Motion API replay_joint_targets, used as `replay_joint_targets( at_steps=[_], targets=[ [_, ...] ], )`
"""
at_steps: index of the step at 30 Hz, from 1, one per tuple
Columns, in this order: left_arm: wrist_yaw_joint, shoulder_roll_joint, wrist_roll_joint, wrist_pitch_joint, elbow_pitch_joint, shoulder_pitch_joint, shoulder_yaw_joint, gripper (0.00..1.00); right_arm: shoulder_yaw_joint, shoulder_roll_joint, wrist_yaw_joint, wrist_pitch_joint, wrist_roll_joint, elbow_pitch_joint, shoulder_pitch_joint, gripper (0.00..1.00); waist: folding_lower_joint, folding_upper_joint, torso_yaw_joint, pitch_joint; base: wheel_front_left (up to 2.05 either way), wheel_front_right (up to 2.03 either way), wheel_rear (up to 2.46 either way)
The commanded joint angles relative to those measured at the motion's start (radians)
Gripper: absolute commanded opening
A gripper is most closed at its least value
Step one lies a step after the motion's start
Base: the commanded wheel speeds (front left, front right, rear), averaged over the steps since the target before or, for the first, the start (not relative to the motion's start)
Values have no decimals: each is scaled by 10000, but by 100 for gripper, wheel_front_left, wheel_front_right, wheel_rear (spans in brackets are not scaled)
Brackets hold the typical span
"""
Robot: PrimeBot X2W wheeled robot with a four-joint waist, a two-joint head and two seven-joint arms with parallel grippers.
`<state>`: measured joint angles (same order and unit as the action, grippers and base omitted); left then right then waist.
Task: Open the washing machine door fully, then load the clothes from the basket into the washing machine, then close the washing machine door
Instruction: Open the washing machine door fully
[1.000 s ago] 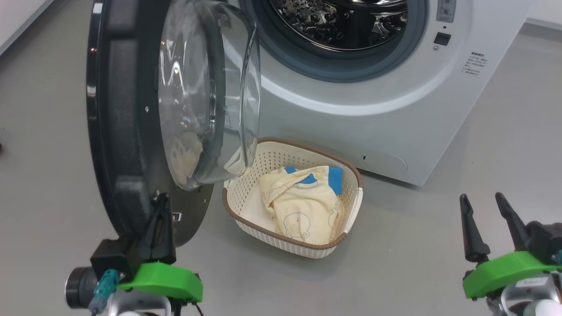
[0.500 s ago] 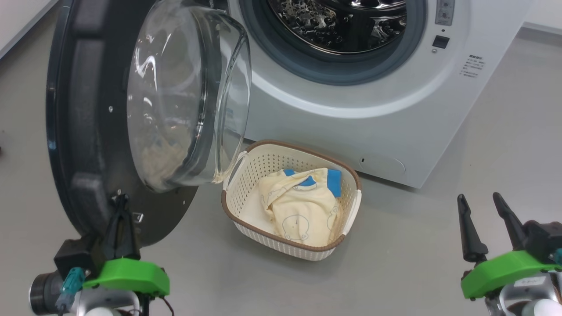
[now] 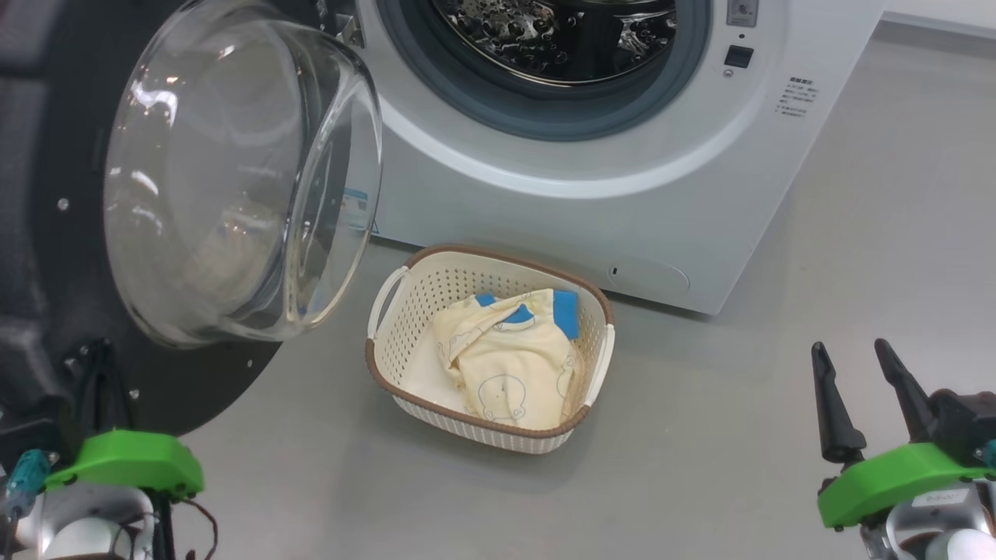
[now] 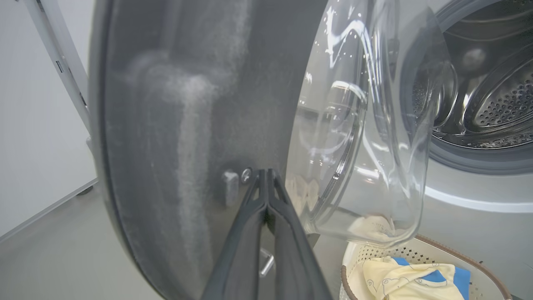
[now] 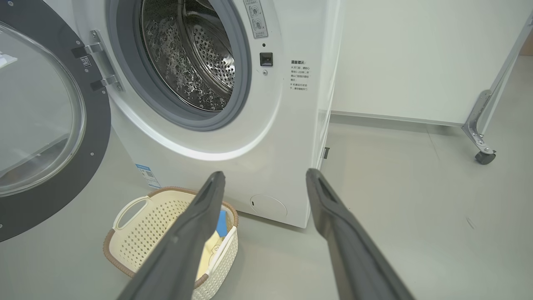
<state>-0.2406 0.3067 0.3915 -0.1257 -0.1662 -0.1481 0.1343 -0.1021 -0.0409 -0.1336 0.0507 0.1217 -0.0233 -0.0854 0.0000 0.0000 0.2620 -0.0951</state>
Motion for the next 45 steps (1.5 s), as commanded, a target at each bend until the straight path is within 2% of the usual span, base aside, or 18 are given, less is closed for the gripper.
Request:
replay_joint_targets(
  at_steps=[1, 7, 30, 38, 45],
  targets=[
    [-315, 507, 89, -147, 77, -645, -690, 0, 167, -93, 29, -14, -55, -389, 358, 100, 0, 0, -74, -41, 0, 0, 0],
    [-195, 780, 386, -365, -872, -1163, -1116, 0, 153, -93, 29, 33, -45, -392, 421, 100, 0, 0, -254, -176, 0, 0, 0],
    [853, 1734, 919, -1212, -4901, -3675, -1779, 0, 126, -93, 29, 125, -69, -259, 625, 100, 0, 0, -500, -289, 0, 0, 0],
    [926, 1674, 923, -1330, -5293, -3877, -1961, 0, 178, -93, 29, 132, -57, -260, 638, 100, 0, 0, -572, -276, 0, 0, 0],
    [876, 1389, 773, -1357, -4687, -3315, -2171, 0, 136, -93, 29, 142, -30, -275, 613, 100, 0, 0, -644, -306, 0, 0, 0]
  ],
)
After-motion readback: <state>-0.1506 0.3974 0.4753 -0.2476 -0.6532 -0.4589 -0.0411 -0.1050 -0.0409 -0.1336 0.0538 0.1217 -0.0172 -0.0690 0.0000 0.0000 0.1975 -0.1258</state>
